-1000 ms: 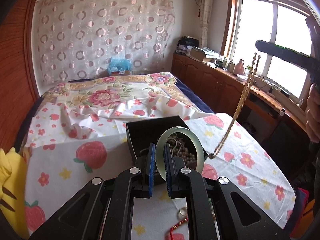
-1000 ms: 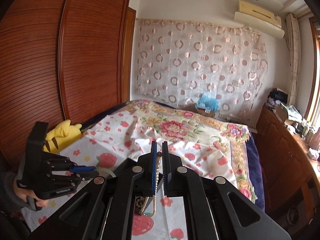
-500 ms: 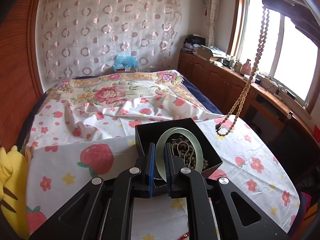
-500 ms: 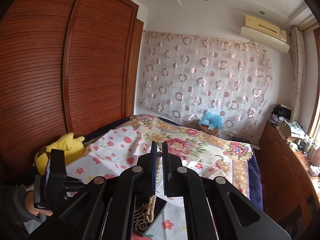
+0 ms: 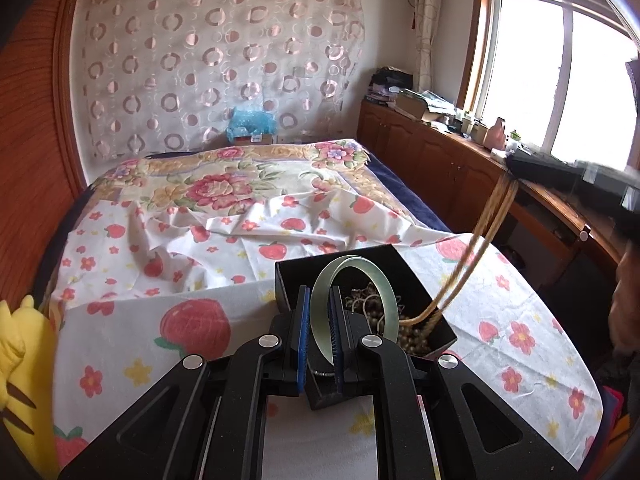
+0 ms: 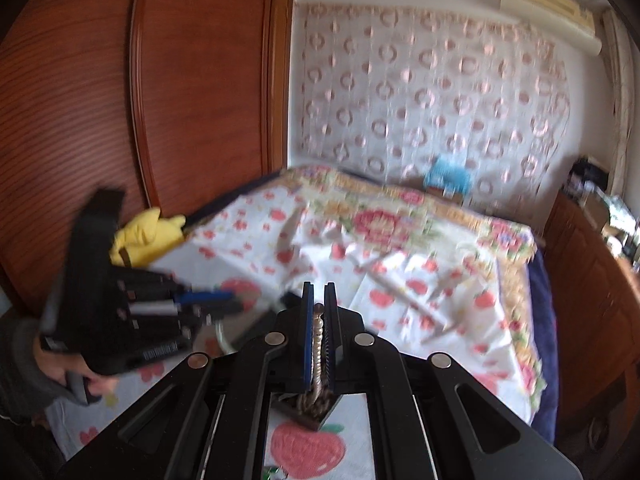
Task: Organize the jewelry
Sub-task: 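Lower the jade bangle into the black box with the left tool while the right tool lowers the necklace in, then open the left tool to release the bangle while the right tool releases the necklace and withdraws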
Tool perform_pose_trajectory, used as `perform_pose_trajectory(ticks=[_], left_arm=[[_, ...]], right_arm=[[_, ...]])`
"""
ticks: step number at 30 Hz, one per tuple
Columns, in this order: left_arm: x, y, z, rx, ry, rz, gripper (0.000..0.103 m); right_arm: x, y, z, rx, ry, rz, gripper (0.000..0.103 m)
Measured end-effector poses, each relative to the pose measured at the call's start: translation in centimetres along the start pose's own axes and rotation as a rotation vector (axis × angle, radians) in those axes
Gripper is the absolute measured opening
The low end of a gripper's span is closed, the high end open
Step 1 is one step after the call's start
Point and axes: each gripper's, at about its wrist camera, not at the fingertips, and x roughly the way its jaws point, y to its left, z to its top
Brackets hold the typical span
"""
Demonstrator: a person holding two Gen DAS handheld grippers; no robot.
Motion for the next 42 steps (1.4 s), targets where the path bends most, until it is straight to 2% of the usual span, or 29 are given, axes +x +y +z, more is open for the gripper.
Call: perform_pose_trajectory(ticks=[4,9,21,28,36,38,39,42], left_arm=[[1.0,-0.2,0.4,0.007,0.011,-0.005,0.008],[3.0,-0.5,0.4,0.025,0.053,0.0,0.008],[5.7,-1.5,0.1,0.057,0.117,0.013,0.009],[5.0,-1.3,0.0,0.037,0.117,0.017,0.009],[2.7,-1.7,-0.2,0.036,0.083,0.005,0.01],[2.1,-1.6,-0.4,0.034,0.076,-0.003,0.013],[1.6,-1.7,-0.6,0.033,0.072,-0.009,0.019],[0.7,-2.0,-1.3,0.039,0.066,-0.012,0.02]], right_arm=[[2.7,-0.3,-2.6,0.047,0.076,0.023,0.006],[4.6,-0.3,-5.1,0.087,0.128,0.04,0.006],[5.5,-0.1,-7.5,0.124,0.148,0.076,0.007],[5.0,0.1,-7.6,0.128,0.141,0.077,0.013],[3.4,0.5,-8.2,0.131,0.128,0.061,0.016],[2.9,0.7,-8.7,0.127,0.128,0.053,0.017],[2.6,0.8,-9.0,0.126,0.131,0.049,0.018],[1.9,1.1,-10.1,0.129,0.149,0.045,0.019]])
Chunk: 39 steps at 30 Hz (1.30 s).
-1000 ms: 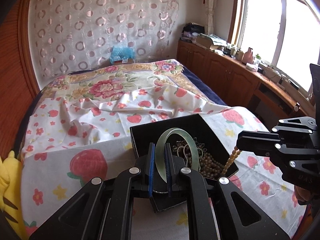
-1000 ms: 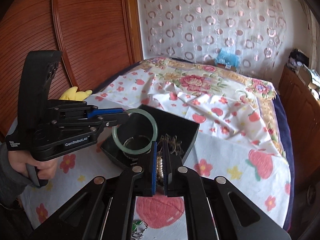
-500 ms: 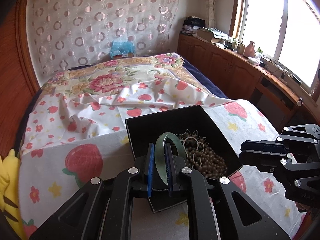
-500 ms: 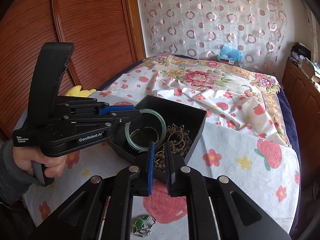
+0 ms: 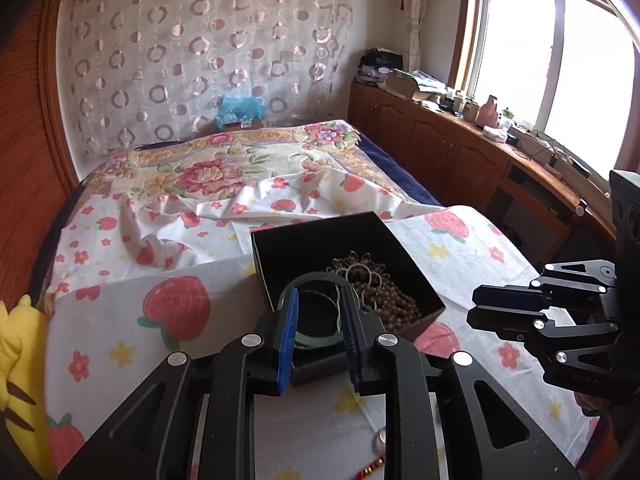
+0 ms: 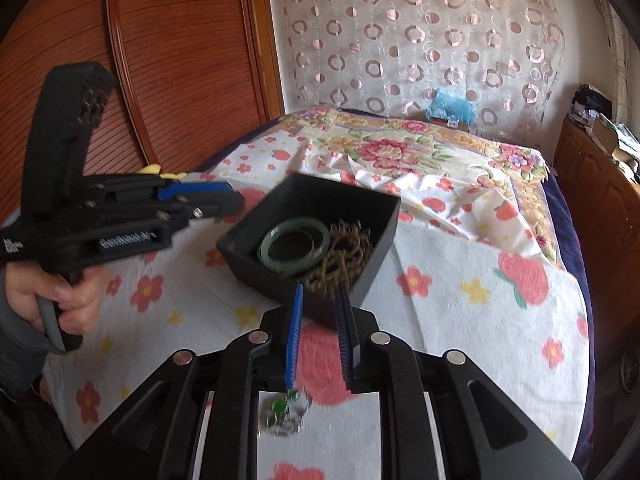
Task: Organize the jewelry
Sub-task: 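Open the left tool to release the bangle while the right tool releases the necklace and withdraws, then grasp the green gem pendant with the right tool while the left tool moves to the red string bracelet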
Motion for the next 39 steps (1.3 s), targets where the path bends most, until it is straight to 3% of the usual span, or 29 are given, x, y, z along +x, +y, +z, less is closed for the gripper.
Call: perform_pose_trajectory(ticks=[6,12,25,33,39], left_arm=[[-1.5,0.1,-2.2,0.0,0.015,-0.001,0.02],[-1.7,0.5,-5.3,-0.013,0.079,0.01,0.02],[-0.8,0.4,-8.6,-0.047,0.159,-0.008,0.02],[-0.5,-1.1,-9.2,-0.008,0.188,-0.046,0.02],[-0.3,-1.7,-9.5,0.003,0.199,-0.076,0.021]], right_arm=[[0.0,0.1,-2.8,0.025,0.051,0.01,0.019],[1.7,1.4,-5.3,0.026,0.126,0.032,0.019],[3.7,3.2,-6.5,-0.025,0.205,0.016,0.019],[3.9,3.7,-6.8,-0.075,0.183,-0.039,0.014],[3.4,2.5,-7.0,-0.04,0.168,-0.045,0.014]])
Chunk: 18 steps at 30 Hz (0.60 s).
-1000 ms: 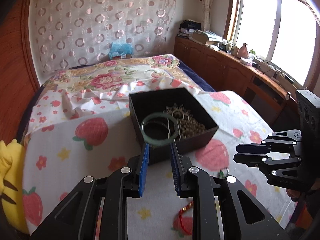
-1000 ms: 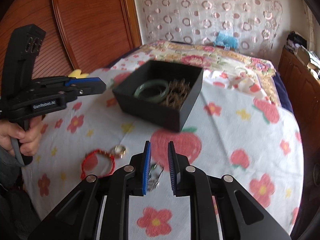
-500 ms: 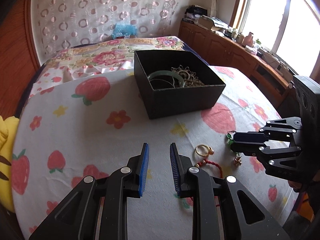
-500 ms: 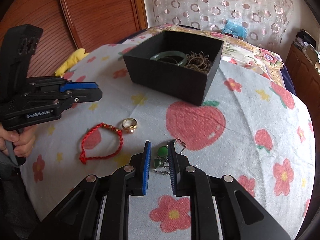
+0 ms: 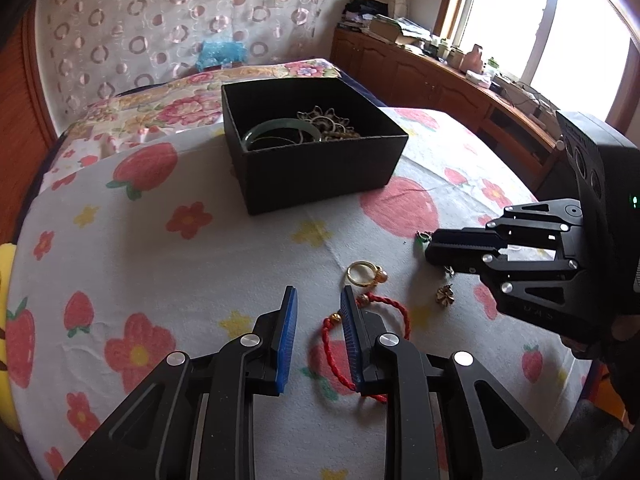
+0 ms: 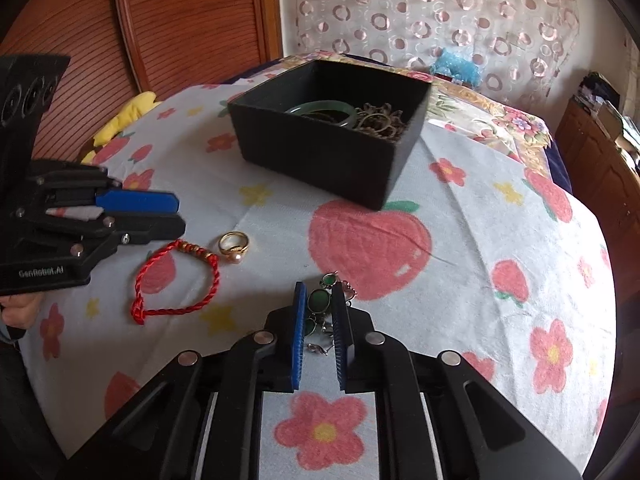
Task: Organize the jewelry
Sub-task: 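Grasp the red string bracelet with the left tool and lift it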
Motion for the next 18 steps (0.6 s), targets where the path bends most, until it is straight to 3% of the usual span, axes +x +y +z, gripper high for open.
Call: perform_pose_trajectory(ticks=[12,15,16,18], left_arm=[[1.3,-1.2,-0.5,0.042,0.032,-0.014,0.021],[1.3,-1.5,-0.6,0.064,0.027,0.008,0.015],[1.2,-1.4,-0.6,0.062,0.027,0.003,0.007],[1.2,-1.2,-0.6,0.049,0.029,-0.012,0.007]], right_arm=[[-1.6,-2.3,0.4,0.049,-0.048,-0.014,0.014],[-1.7,-2.4,0.5,0.057,-0.056,-0.015,0.014],[-1.8,-2.5,0.5,0.058,-0.058,-0.015,0.014],[-1.9,-2.5,0.6,0.057,-0.062,-0.015,0.014]])
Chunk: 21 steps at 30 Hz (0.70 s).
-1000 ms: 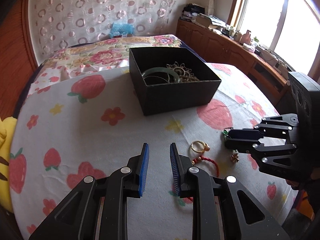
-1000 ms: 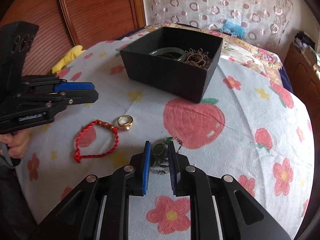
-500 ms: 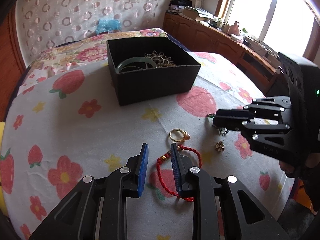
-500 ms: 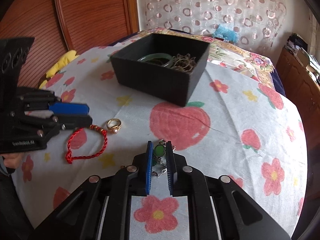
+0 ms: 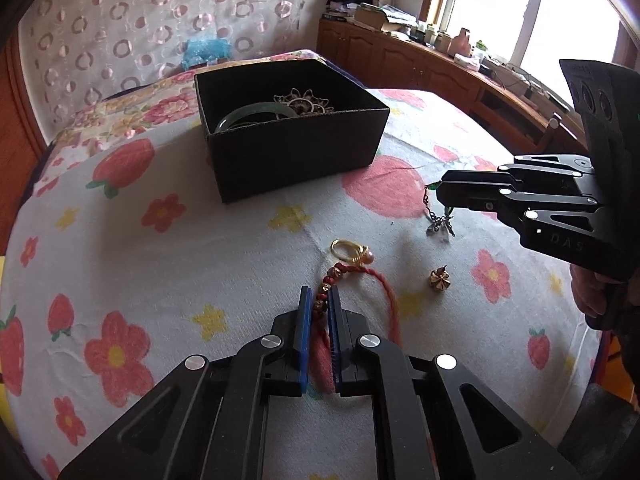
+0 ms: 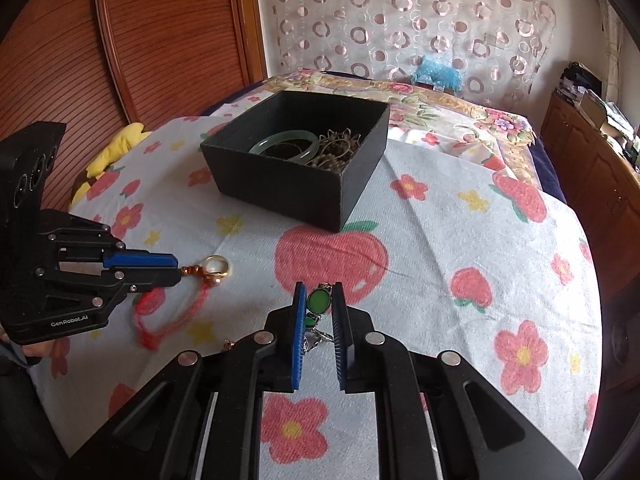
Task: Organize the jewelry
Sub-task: 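Grasp the red string bracelet with the left tool and lift it, then carry the red bracelet over the box with the left tool while the right tool carries the pendant there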
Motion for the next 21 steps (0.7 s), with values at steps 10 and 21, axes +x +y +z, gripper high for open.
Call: perform_pose_trajectory(ticks=[10,21], left_arm=[[-2.9,0.8,1.1,-0.023,-0.083,0.008,0.007],[-5.2,3.0,3.9,-0.049,-0.178,0.075,0.007]], right_arm=[[-1.1,-0.2,1.2,-0.007,-0.035,-0.007,0.014],[-2.7,-0.1,3.9,-0.049,-0.101,-0.01,0.014]])
